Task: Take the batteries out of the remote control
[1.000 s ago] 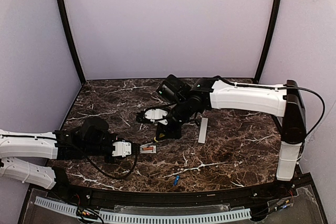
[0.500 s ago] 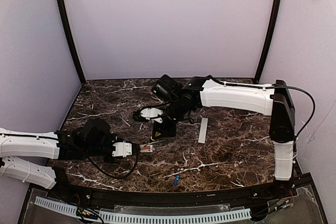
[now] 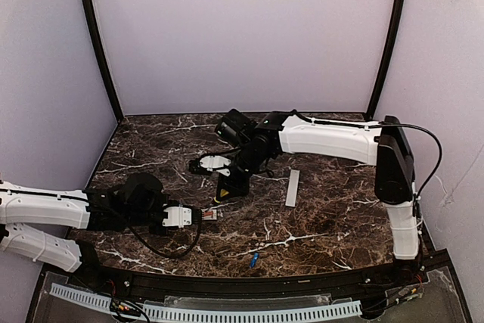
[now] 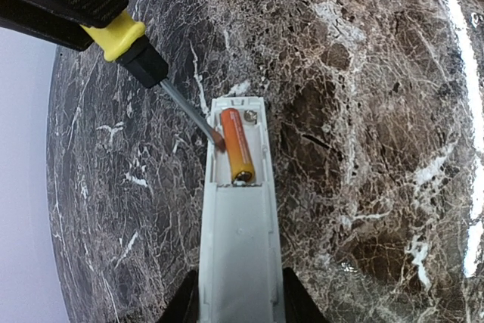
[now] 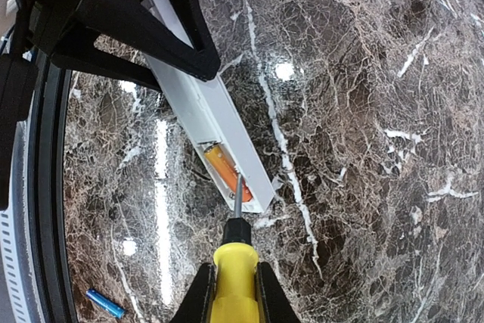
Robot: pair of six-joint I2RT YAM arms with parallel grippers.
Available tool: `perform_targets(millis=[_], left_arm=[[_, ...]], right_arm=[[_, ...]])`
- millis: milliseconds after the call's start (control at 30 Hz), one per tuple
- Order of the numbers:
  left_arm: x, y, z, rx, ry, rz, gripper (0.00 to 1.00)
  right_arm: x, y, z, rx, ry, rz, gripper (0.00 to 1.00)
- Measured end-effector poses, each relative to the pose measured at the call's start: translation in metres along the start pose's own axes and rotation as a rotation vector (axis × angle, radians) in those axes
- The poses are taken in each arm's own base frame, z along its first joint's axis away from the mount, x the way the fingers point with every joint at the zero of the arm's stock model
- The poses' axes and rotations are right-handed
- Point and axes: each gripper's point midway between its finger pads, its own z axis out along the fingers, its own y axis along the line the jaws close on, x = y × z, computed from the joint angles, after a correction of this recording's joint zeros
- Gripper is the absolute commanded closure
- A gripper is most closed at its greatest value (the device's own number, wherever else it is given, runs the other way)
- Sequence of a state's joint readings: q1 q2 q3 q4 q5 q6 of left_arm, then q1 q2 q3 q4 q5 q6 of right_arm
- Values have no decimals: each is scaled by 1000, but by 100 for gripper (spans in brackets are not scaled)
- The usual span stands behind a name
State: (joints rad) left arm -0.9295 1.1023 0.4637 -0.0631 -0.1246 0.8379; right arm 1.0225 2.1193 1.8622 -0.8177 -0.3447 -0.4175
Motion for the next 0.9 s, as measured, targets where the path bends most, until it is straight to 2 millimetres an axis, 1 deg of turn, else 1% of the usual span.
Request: perform_targets(millis=[367, 733, 900], left_arm=[[7, 6, 2, -31, 43, 26, 100], [7, 6, 2, -36, 48, 34, 100], [2, 7, 2, -38, 30, 38, 100]], right_arm=[[-6, -12, 7, -33, -5, 37, 100], [-6, -12, 6, -31, -8, 37, 100], [-2, -7, 0, -26, -13, 50, 100]])
